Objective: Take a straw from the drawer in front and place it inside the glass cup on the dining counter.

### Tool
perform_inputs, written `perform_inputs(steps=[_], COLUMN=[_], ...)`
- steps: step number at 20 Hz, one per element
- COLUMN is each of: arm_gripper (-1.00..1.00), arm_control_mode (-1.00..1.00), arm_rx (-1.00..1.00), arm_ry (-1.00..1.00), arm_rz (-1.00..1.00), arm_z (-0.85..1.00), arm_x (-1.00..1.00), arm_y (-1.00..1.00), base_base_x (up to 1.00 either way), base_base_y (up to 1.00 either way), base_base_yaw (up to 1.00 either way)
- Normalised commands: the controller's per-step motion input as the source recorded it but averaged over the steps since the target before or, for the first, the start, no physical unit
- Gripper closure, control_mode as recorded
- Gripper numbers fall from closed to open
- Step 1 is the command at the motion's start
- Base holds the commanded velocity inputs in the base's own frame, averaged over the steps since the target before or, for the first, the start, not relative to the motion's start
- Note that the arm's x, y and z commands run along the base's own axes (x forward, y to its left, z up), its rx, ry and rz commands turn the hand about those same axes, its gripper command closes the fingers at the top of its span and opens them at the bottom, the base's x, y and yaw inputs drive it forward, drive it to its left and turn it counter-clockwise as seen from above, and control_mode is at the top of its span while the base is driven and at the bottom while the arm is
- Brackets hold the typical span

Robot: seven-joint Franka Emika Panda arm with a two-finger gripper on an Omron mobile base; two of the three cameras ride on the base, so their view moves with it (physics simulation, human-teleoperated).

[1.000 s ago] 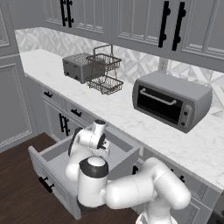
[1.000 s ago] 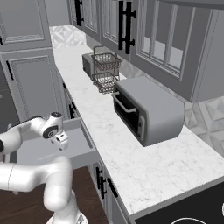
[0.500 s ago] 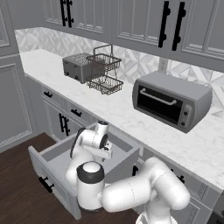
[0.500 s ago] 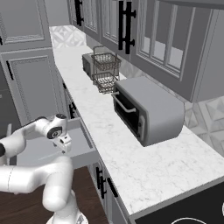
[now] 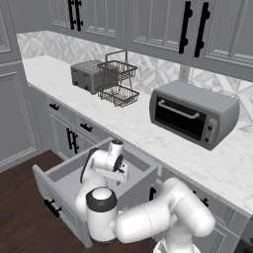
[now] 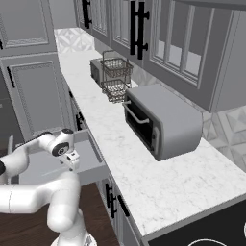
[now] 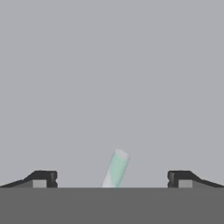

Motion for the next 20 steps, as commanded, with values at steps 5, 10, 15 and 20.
perform_inputs(steps=[5,10,15,20], arm_gripper=[-1.0,-1.0,-1.0,-1.0], arm_control_mode=[-1.0,-1.0,-1.0,-1.0], arm_rx=[-0.01,-0.01,-0.05,-0.08], arm_ry=[0.0,0.0,0.0,0.0], arm_rz=[0.0,0.0,0.0,0.0], arm_z=[-0.21,-0.31,-0.59,-0.73], arm_x=[0.25,0.14,0.08,0.1], arm_y=[0.0,0.03,0.17,0.27], base_base_x=[0.0,0.0,0.0,0.0], base_base_y=[0.0,0.0,0.0,0.0], base_base_yaw=[0.0,0.0,0.0,0.0])
